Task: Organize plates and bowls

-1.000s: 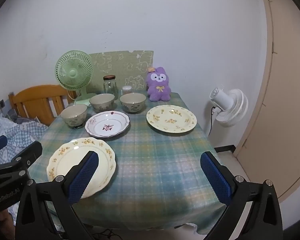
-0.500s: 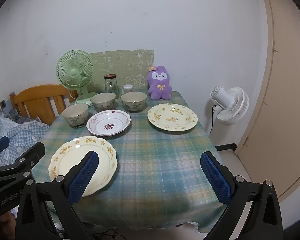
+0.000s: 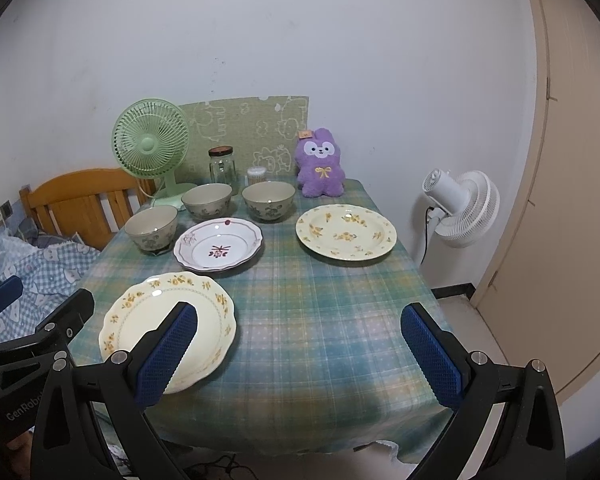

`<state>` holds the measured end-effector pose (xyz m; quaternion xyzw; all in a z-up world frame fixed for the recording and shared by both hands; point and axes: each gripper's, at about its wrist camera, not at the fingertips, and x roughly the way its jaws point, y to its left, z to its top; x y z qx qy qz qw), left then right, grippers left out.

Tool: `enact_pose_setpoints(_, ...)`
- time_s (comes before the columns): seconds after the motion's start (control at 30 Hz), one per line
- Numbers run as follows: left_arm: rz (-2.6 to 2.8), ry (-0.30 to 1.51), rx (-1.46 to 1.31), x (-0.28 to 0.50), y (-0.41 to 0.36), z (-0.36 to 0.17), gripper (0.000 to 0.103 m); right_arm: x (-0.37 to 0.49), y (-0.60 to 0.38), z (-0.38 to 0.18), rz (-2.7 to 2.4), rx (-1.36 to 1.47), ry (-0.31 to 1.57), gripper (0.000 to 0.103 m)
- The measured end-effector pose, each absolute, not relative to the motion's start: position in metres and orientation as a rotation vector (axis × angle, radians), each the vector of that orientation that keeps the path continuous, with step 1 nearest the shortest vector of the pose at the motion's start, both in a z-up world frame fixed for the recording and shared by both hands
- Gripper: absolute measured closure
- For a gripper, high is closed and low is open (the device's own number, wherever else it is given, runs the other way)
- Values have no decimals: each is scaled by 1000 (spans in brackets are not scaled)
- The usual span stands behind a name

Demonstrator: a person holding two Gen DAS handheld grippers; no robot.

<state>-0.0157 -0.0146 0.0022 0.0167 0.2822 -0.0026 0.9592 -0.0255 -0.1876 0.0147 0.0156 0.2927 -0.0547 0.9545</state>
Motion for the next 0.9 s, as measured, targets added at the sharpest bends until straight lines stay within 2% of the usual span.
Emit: enact_pose_setpoints(0.9,10,573,34,-14,-13,3,4,-22,-186,16,-108,28,598,1)
